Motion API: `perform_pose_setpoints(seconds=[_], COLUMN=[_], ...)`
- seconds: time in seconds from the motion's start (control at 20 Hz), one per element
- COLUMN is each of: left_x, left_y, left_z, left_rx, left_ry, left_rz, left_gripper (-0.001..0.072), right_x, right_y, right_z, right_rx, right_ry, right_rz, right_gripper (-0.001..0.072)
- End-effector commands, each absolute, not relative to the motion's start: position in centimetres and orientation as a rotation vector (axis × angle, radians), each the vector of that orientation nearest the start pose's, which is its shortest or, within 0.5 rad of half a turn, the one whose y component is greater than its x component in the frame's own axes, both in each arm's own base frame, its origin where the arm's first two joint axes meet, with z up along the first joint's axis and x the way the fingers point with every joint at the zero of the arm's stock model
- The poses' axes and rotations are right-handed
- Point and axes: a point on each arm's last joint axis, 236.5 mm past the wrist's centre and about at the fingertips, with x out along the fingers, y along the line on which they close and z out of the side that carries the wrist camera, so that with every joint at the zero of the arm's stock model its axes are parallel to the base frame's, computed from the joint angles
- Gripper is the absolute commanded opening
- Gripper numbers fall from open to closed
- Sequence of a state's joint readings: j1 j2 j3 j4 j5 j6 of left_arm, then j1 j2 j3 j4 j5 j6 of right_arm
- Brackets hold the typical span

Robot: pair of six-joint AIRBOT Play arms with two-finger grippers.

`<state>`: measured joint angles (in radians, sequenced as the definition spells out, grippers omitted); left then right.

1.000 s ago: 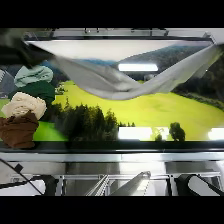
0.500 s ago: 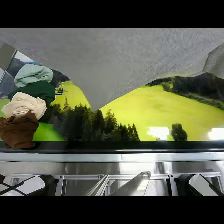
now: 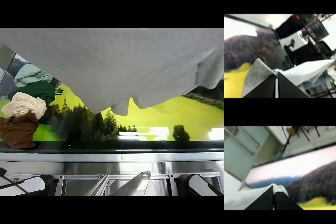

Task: Fold the shirts.

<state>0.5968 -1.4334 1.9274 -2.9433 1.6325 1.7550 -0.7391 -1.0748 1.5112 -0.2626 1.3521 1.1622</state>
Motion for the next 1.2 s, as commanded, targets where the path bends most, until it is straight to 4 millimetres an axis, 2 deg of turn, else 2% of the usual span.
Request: perform_pose_setpoints(seconds=[0.0,0.1,0.25,0.4,0.45,0.5,0.55,0.6,0.65,0.7,0.8,0.9,0.95,1.0,1.15], left_x=[44.9,47.4,49.8,51.5,51.7,51.7,51.6,51.5,51.5,51.3,49.3,46.1,44.7,43.4,38.0], left_y=[-4.0,-6.0,-8.7,-9.2,-9.1,-8.8,-8.5,-8.0,-7.5,-7.0,-7.3,-9.3,-10.6,-11.6,-13.4], left_z=[25.6,18.4,9.3,1.2,-0.9,-2.7,-3.9,-4.8,-4.9,-4.4,-2.5,-0.7,-0.7,-1.4,-5.9], left_rx=[-0.691,-0.672,-0.739,-0.833,-0.862,-0.890,-0.914,-0.932,-0.956,-0.976,-0.980,-0.944,-0.915,-0.860,-0.692], left_ry=[0.851,1.019,1.200,1.309,1.335,1.365,1.384,1.396,1.399,1.396,1.443,1.546,1.586,1.609,1.728], left_rz=[-0.763,-0.733,-0.745,-0.711,-0.697,-0.687,-0.679,-0.671,-0.669,-0.683,-0.767,-0.856,-0.845,-0.820,-0.655], left_gripper=[0.0026,0.0026,0.0026,0.0015,0.0011,0.0099,0.0344,0.0667,0.0707,0.0707,0.0707,0.0706,0.0706,0.0706,0.0705], right_x=[41.2,43.7,46.0,47.1,47.2,47.2,47.2,47.2,47.3,47.4,47.6,47.4,47.2,47.0,46.3], right_y=[-2.1,-1.2,0.2,1.0,1.2,1.3,1.4,1.3,1.1,0.6,-0.7,-2.4,-3.0,-3.5,-3.8], right_z=[27.5,22.0,13.3,4.3,1.6,-0.6,-2.4,-3.6,-4.2,-4.2,-3.8,-3.7,-3.8,-3.9,-4.8], right_rx=[0.600,0.644,0.751,0.857,0.891,0.901,0.913,0.919,0.914,0.905,0.904,0.922,0.924,0.923,0.887], right_ry=[0.499,0.593,0.762,0.947,1.002,1.039,1.068,1.083,1.085,1.075,1.049,1.034,1.034,1.040,1.073], right_rz=[0.401,0.377,0.381,0.371,0.364,0.366,0.366,0.360,0.357,0.354,0.336,0.310,0.301,0.296,0.286], right_gripper=[0.0016,0.0016,0.0017,0.0017,0.0017,0.0017,0.0017,0.0017,0.0018,0.0018,0.0018,0.0018,0.0018,0.0018,0.0018])
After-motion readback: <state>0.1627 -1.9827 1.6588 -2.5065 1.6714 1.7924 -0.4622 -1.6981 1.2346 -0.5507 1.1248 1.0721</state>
